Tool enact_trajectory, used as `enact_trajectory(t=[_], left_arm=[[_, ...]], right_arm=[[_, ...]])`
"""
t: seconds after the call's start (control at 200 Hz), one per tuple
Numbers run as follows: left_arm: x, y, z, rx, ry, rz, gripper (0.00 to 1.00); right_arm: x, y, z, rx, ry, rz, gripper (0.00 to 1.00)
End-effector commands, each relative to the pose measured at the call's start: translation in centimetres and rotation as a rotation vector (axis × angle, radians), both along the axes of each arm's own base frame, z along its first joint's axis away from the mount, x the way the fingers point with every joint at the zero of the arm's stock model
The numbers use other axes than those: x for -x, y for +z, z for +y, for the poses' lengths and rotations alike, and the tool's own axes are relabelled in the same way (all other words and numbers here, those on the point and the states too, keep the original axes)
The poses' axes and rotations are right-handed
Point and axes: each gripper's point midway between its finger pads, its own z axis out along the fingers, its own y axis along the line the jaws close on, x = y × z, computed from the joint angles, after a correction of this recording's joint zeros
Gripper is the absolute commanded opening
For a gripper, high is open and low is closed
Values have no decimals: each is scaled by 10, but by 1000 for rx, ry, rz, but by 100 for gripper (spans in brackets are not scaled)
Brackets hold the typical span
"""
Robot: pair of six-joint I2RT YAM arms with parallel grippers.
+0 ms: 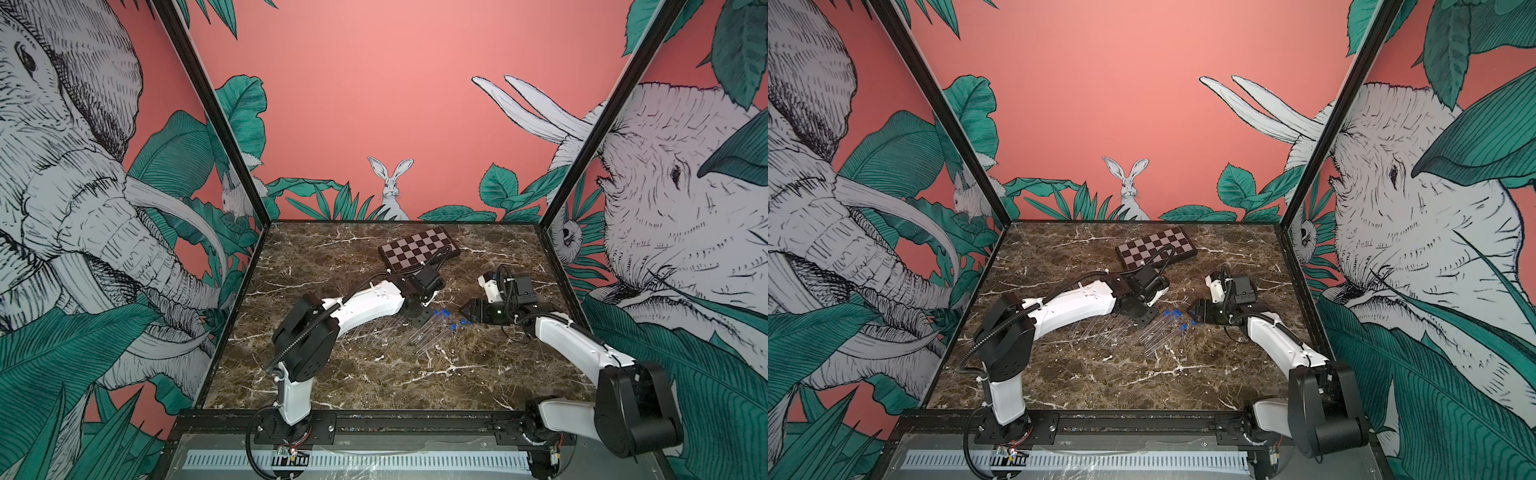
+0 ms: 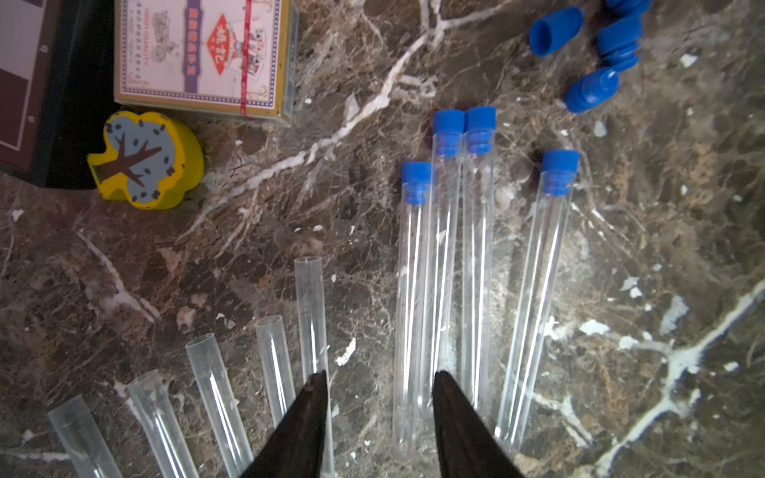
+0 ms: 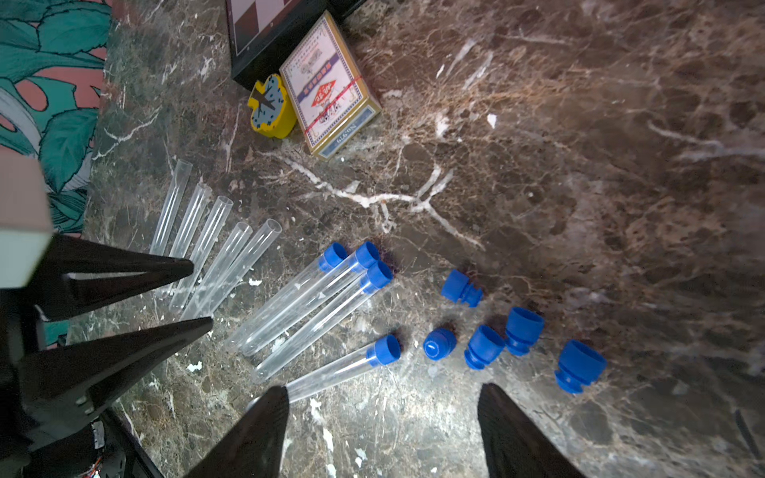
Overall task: Remove stoppers from test tubes
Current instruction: Pick up the test tube at the center of the board.
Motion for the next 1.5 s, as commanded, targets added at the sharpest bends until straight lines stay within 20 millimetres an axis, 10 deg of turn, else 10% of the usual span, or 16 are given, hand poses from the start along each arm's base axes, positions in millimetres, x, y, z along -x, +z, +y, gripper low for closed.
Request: enact_trajectory(t=[0.0, 1.495], left_arm=[[3, -4, -5, -9, -19, 25, 44], [-4, -53, -10, -109, -34, 72, 40]], right_arm=[[2, 2, 6, -47, 22, -14, 75], [1, 5, 11, -75, 33, -18, 83]])
